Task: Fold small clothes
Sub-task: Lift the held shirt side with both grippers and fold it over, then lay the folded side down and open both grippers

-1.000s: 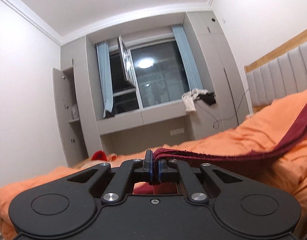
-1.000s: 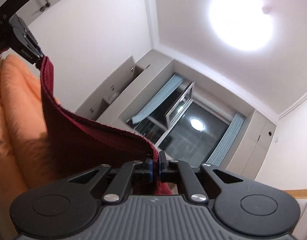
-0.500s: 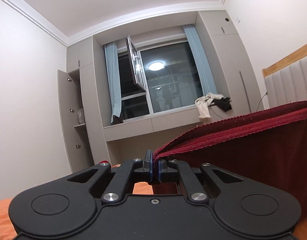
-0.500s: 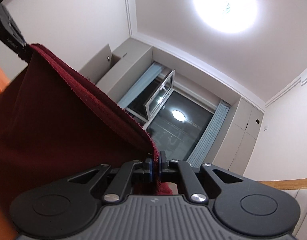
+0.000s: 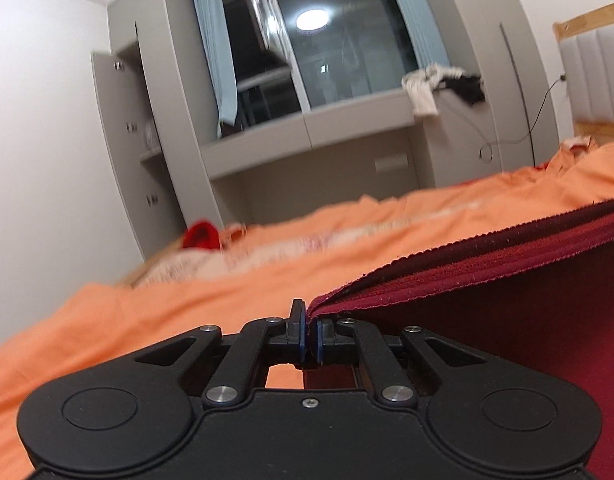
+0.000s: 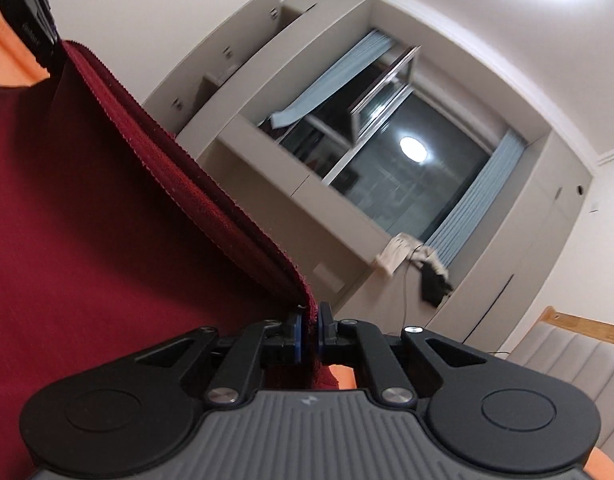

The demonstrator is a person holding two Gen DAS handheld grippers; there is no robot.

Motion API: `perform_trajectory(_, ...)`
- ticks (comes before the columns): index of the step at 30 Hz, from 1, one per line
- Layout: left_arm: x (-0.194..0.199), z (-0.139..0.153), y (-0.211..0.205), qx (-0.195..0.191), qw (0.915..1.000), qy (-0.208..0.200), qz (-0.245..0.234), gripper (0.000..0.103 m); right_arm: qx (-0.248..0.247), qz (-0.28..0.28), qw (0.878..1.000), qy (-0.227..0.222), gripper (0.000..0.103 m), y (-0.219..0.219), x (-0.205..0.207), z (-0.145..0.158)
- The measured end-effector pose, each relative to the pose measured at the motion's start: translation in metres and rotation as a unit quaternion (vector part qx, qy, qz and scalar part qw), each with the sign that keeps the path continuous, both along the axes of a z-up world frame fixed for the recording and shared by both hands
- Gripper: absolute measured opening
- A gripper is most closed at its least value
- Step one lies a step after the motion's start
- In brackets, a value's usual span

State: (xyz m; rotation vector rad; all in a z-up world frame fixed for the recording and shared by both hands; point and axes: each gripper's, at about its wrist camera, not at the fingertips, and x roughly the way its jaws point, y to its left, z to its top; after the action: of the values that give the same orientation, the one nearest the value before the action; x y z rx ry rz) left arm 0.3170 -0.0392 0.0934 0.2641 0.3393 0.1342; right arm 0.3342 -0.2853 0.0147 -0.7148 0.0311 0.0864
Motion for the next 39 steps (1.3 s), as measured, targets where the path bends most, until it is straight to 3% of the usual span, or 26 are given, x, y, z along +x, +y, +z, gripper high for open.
perform_trajectory(6,0.027,-0.033,0.022,-0.041,0.9973,0.060,0.005,0.005,-0.023,0.002,0.999,0.029,0.006,0.010,0.009,-0.020)
perform_trajectory(10,0.033,-0.048,0.031,-0.067,0.9946,0.078,0.010,0.006,-0.018,-0.003,0.999,0.034,0.009,0.010,0.013,-0.019)
perform_trajectory(14,0.033,-0.055,0.029,-0.066,0.9942,0.084,0.012,0.008,-0.012,-0.012,0.999,0.039,0.024,0.008,0.013,-0.019)
perform_trajectory(16,0.036,-0.055,0.027,-0.065,0.9939,0.088,0.015,0.013,-0.007,-0.015,0.999,0.042,0.030,0.007,0.012,-0.018)
perform_trajectory(17,0.036,-0.056,0.029,-0.068,0.9936,0.089,0.016,0.016,-0.004,-0.018,0.999,0.044,0.042,0.006,0.011,-0.018)
perform_trajectory(18,0.034,-0.056,0.029,-0.072,0.9932,0.090,0.017,0.022,-0.001,-0.020,0.999,0.044,0.058,0.005,0.011,-0.017)
perform_trajectory(19,0.034,-0.056,0.028,-0.075,0.9927,0.093,0.019,0.028,0.002,-0.020,0.999,0.043,0.064,0.004,0.009,-0.017)
perform_trajectory(21,0.033,-0.056,0.032,-0.088,0.9915,0.093,0.022,0.057,0.004,-0.020,0.999,0.041,0.075,0.002,0.005,-0.017)
perform_trajectory(24,0.030,-0.055,0.036,-0.097,0.9912,0.088,0.023,0.067,0.006,-0.022,0.999,0.039,0.093,-0.001,0.002,-0.018)
perform_trajectory(27,0.027,-0.056,0.037,-0.096,0.9916,0.083,0.024,0.081,0.012,-0.039,0.998,0.048,0.101,-0.004,0.006,-0.018)
perform_trajectory(31,0.032,-0.066,0.034,-0.075,0.9918,0.098,0.033,0.082,0.054,-0.063,0.992,0.098,0.102,-0.018,0.017,-0.019)
perform_trajectory(35,0.033,-0.068,0.035,-0.080,0.9907,0.105,0.036,0.083,0.127,-0.066,0.980,0.135,0.102,-0.045,0.022,-0.010)
perform_trajectory(39,0.019,-0.056,0.040,-0.095,0.9922,0.071,0.040,0.102,0.192,-0.071,0.966,0.158,0.103,-0.071,0.020,0.007)
